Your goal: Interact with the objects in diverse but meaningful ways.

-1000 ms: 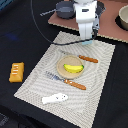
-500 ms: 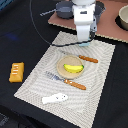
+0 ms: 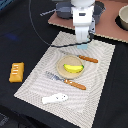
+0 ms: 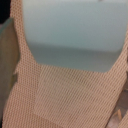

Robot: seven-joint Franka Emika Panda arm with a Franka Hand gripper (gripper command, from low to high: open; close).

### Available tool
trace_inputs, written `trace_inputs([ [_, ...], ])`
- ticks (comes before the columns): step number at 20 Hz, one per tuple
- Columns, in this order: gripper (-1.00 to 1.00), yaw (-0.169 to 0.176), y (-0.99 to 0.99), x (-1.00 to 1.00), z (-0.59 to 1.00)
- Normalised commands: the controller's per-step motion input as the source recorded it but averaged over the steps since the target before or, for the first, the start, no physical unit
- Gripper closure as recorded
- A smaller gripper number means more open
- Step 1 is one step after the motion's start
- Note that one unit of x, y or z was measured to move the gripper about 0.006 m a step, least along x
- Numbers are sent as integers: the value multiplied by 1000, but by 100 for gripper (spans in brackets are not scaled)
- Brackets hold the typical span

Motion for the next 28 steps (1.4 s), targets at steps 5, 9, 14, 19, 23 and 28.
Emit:
trace_inputs([
  [5,-100,-6,-79,-26,646],
  [9,-100,0,-409,-561,301],
  [14,-100,0,-532,-731,17],
  [19,-100,0,-509,-794,-125],
  [23,-100,0,-479,-834,-272],
  [28,-100,0,-364,-902,-339],
])
